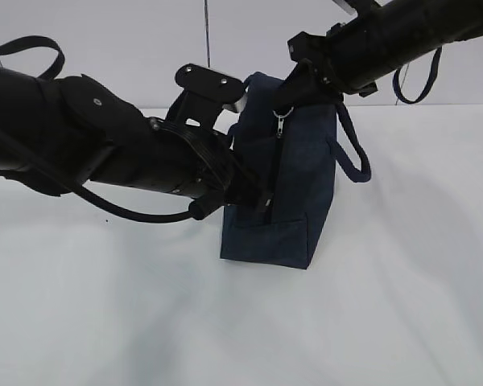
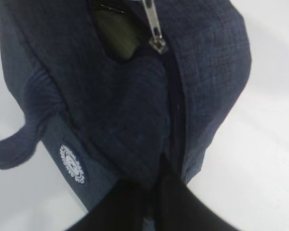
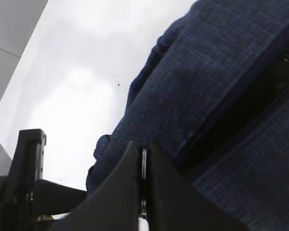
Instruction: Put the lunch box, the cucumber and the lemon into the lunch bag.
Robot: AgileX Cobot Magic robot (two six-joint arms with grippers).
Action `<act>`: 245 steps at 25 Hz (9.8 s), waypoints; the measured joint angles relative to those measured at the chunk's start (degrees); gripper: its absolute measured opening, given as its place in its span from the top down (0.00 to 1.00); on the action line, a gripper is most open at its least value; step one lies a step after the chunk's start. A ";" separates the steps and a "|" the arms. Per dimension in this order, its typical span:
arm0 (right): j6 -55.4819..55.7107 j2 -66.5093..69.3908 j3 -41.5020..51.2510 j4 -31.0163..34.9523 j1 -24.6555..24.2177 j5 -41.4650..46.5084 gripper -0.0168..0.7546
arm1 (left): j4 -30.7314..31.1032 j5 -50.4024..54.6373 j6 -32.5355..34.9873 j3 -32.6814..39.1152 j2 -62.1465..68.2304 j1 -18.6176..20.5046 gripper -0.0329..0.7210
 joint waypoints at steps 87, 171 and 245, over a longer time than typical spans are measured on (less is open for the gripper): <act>-12.18 -2.94 9.54 14.88 0.00 -5.87 0.97 | -31.98 31.38 0.00 -4.36 3.49 15.62 0.82; 8.38 28.64 -31.01 15.05 -5.77 -11.42 0.97 | -26.16 34.27 0.00 -4.61 3.85 15.73 0.96; 15.96 38.49 -49.83 -1.25 -13.33 14.92 0.97 | -14.28 -10.43 0.41 -25.23 16.30 16.29 0.96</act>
